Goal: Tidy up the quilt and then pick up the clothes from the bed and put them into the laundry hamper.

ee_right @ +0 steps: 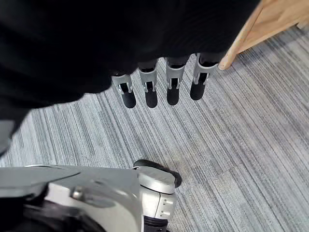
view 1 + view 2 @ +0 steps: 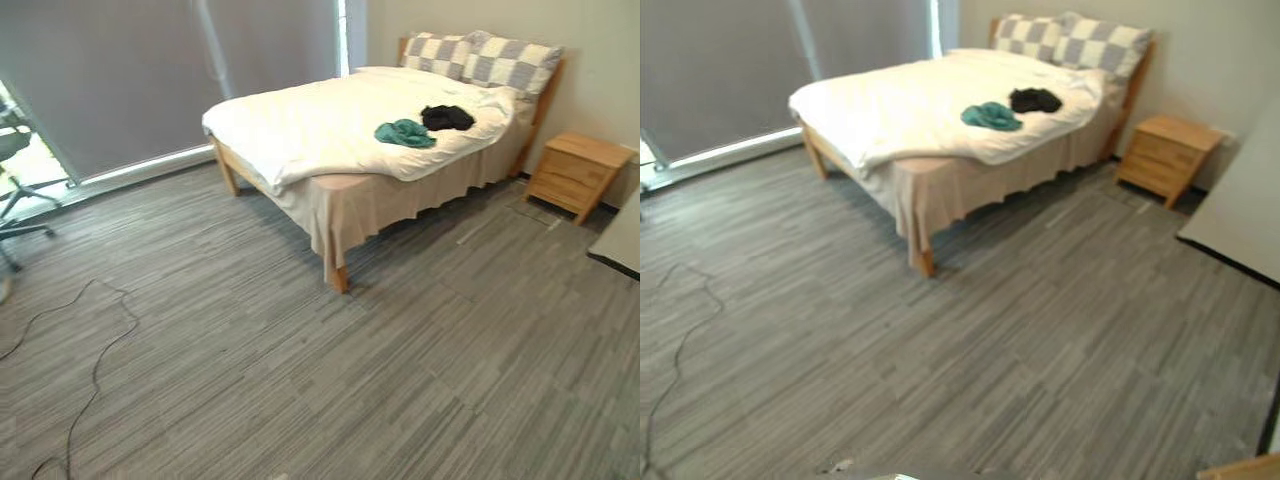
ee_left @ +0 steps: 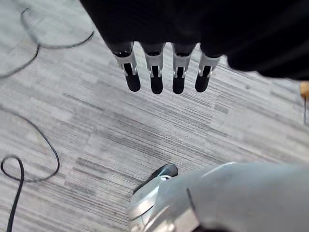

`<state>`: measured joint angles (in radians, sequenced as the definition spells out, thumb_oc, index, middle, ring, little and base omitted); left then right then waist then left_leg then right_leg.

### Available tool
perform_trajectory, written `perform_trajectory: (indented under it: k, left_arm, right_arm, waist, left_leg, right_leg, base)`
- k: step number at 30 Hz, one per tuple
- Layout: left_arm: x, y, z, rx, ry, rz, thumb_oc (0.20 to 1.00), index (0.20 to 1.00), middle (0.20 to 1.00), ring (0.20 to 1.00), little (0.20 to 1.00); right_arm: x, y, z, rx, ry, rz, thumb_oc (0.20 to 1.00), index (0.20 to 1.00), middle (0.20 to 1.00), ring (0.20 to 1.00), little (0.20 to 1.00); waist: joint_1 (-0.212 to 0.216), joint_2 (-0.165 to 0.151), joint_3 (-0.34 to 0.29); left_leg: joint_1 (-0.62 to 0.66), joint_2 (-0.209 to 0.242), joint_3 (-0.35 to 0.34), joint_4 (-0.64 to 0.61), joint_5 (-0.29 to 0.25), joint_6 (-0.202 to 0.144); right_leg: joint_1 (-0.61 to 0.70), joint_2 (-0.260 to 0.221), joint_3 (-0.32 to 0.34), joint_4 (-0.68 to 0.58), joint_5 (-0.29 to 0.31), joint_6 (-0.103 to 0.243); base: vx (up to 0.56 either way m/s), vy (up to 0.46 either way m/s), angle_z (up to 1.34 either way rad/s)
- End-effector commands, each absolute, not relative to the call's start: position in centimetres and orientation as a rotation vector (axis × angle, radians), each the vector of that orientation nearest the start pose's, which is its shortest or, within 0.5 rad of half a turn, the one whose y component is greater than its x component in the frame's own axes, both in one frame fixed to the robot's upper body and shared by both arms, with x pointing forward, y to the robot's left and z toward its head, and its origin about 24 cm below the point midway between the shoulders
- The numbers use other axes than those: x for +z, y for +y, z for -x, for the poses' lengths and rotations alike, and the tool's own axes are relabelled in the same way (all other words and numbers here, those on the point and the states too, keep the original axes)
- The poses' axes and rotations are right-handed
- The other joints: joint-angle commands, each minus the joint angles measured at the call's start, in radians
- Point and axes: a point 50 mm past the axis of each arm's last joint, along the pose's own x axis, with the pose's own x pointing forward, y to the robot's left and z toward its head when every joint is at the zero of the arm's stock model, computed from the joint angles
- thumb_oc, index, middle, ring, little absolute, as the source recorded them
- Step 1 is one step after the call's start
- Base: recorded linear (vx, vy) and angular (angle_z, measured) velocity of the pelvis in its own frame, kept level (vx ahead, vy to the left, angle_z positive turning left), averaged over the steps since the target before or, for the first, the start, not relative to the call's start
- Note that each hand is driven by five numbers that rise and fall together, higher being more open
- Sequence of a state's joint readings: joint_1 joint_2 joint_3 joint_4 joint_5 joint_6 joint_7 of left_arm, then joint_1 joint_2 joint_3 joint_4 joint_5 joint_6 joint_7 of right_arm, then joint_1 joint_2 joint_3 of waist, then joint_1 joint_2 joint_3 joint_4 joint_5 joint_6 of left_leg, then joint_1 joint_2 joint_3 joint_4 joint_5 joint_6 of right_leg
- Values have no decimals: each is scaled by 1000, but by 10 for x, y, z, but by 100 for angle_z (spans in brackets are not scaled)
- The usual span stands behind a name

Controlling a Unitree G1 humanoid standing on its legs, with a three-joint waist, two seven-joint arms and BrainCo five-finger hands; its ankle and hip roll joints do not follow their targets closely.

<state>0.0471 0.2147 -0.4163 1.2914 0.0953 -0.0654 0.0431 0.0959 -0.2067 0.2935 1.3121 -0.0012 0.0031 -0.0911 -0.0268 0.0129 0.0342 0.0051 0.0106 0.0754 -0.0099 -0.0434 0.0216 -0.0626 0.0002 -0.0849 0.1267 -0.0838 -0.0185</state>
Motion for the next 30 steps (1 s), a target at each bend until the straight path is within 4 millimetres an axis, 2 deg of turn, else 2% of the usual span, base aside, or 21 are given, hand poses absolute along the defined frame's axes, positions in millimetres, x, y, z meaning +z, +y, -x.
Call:
perform_trajectory:
  k: [1,6,8,9,11,12,13,14,16,17,18,19,20,22,24,25,26,27,28,29,30]
  left_arm:
    - [-170,171,-96,-312,1154,-469,1000,1000,1000,1000,1000]
    - [-167,174,-105,-286,1127,-453,1000,1000,1000,1000,1000]
    - [-165,177,-113,-265,1103,-459,1000,1000,1000,1000,1000]
    - [-164,179,-116,-255,1095,-460,1000,1000,1000,1000,1000]
    - [-158,184,-134,-218,1050,-461,1000,1000,1000,1000,1000]
    - [-157,186,-136,-190,1051,-453,1000,1000,1000,1000,1000]
    - [-157,186,-136,-190,1051,-453,1000,1000,1000,1000,1000]
    - [-158,190,-132,-152,1081,-423,1000,1000,1000,1000,1000]
    - [-159,188,-132,-158,1085,-406,1000,1000,1000,1000,1000]
    - [-159,184,-131,-192,1087,-420,1000,1000,1000,1000,1000]
    - [-160,184,-131,-193,1088,-420,1000,1000,1000,1000,1000]
    - [-160,182,-130,-215,1094,-431,1000,1000,1000,1000,1000]
    - [-161,182,-129,-221,1100,-434,1000,1000,1000,1000,1000]
    - [-162,182,-126,-231,1111,-437,1000,1000,1000,1000,1000]
    - [-166,179,-114,-269,1146,-441,1000,1000,1000,1000,1000]
    - [-168,173,-109,-290,1161,-444,1000,1000,1000,1000,1000]
    - [-168,173,-109,-290,1161,-444,1000,1000,1000,1000,1000]
    - [-164,171,-122,-281,1110,-452,1000,1000,1000,1000,1000]
    - [-164,171,-122,-280,1110,-452,1000,1000,1000,1000,1000]
    - [-159,170,-137,-265,1051,-460,1000,1000,1000,1000,1000]
    - [-159,170,-137,-264,1051,-461,1000,1000,1000,1000,1000]
  right_arm:
    - [-169,-215,-76,80,1277,495,1000,1000,1000,1000,1000]
    - [-169,-214,-81,97,1270,511,1000,1000,1000,1000,1000]
    - [-168,-212,-87,67,1250,480,1000,1000,1000,1000,1000]
    - [-167,-210,-91,52,1238,458,1000,1000,1000,1000,1000]
    - [-167,-208,-95,49,1231,444,1000,1000,1000,1000,1000]
    - [-166,-209,-99,39,1225,446,1000,1000,1000,1000,1000]
    - [-166,-209,-99,39,1225,446,1000,1000,1000,1000,1000]
    - [-166,-209,-99,20,1224,426,1000,1000,1000,1000,1000]
    - [-166,-210,-96,14,1230,427,1000,1000,1000,1000,1000]
    - [-167,-208,-92,21,1242,419,1000,1000,1000,1000,1000]
    - [-167,-208,-91,21,1243,419,1000,1000,1000,1000,1000]
    - [-168,-209,-89,9,1255,404,1000,1000,1000,1000,1000]
    - [-168,-210,-87,-4,1265,391,1000,1000,1000,1000,1000]
    - [-169,-212,-81,-21,1283,374,1000,1000,1000,1000,1000]
    - [-172,-213,-67,-25,1330,361,1000,1000,1000,1000,1000]
    - [-171,-218,-68,-5,1336,392,1000,1000,1000,1000,1000]
    - [-171,-218,-68,-5,1336,392,1000,1000,1000,1000,1000]
    - [-171,-221,-65,29,1353,459,1000,1000,1000,1000,1000]
    - [-171,-221,-65,30,1352,458,1000,1000,1000,1000,1000]
    - [-170,-221,-67,53,1343,499,1000,1000,1000,1000,1000]
    - [-170,-221,-67,54,1343,498,1000,1000,1000,1000,1000]
  waist:
    - [-21,-3,122]
    - [-18,-9,144]
    - [-17,-11,162]
    - [-15,-12,171]
    - [-25,-3,178]
    - [-34,6,191]
    - [-33,6,190]
    - [-54,25,205]
    - [-82,24,217]
    - [-111,0,218]
    - [-112,6,222]
    - [-141,-2,219]
    - [-157,9,221]
    - [-173,22,220]
    - [-177,22,203]
    - [-192,47,193]
    - [-193,46,192]
    - [-169,51,201]
    - [-174,46,197]
    - [-153,34,209]
    - [-157,30,207]
  left_leg:
    - [147,12,-12,-77,-11,-54]
    - [116,6,-14,-75,-7,-41]
    - [85,6,-11,-67,-10,-28]
    - [76,5,-9,-63,-12,-20]
    - [80,10,-5,-61,-29,-8]
    - [93,14,-4,-64,-35,-4]
    - [92,13,-4,-64,-35,-4]
    - [133,28,-7,-77,-53,-7]
    - [175,25,-16,-77,-89,-15]
    - [223,3,-29,-77,-137,-34]
    - [229,11,-31,-77,-140,-35]
    - [266,15,-43,-77,-174,-57]
    - [288,32,-46,-77,-195,-66]
    - [318,49,-44,-77,-224,-72]
    - [355,55,-54,-77,-244,-72]
    - [352,94,-51,53,-156,-95]
    - [351,93,-52,53,-156,-95]
    - [226,108,-41,321,41,-131]
    - [219,103,-47,320,46,-131]
    - [149,103,-62,494,142,-143]
    - [144,98,-66,494,147,-143]
  right_leg:
    - [201,-67,-3,-210,35,118]
    - [157,-66,12,-192,40,122]
    - [76,-56,20,-91,22,121]
    - [36,-50,15,-23,15,131]
    - [-61,-63,-13,152,22,189]
    - [-115,-75,-29,248,59,220]
    - [-116,-75,-28,249,59,221]
    - [-204,-99,-51,357,100,238]
    - [-255,-122,-91,294,95,212]
    - [-259,-144,-115,93,121,187]
    - [-246,-137,-121,82,123,186]
    - [-284,-160,-142,-92,177,192]
    - [-301,-164,-143,-142,201,201]
    - [-324,-161,-133,-153,212,206]
    - [-313,-152,-126,-134,229,186]
    - [-290,-116,-136,-97,223,148]
    - [-290,-117,-137,-97,223,148]
    - [-199,-66,-143,-102,193,97]
    - [-202,-73,-146,-103,195,97]
    - [-147,-55,-148,-123,175,61]
    - [-149,-61,-151,-124,176,61]
  base:
    - [25,19,-5]
    - [-26,10,-8]
    - [-101,15,-10]
    - [-58,41,-18]
    - [55,80,-27]
    - [74,71,-28]
    - [224,97,-20]
    - [307,61,-14]
    - [580,-48,7]
    - [559,-127,13]
    - [763,-204,11]
    - [598,-162,20]
    - [601,-160,42]
    - [524,-139,35]
    - [644,-195,21]
    - [332,-109,25]
    - [624,-304,21]
    - [284,-198,1]
    - [440,-329,-8]
    - [136,-139,-16]
    - [630,-472,-24]
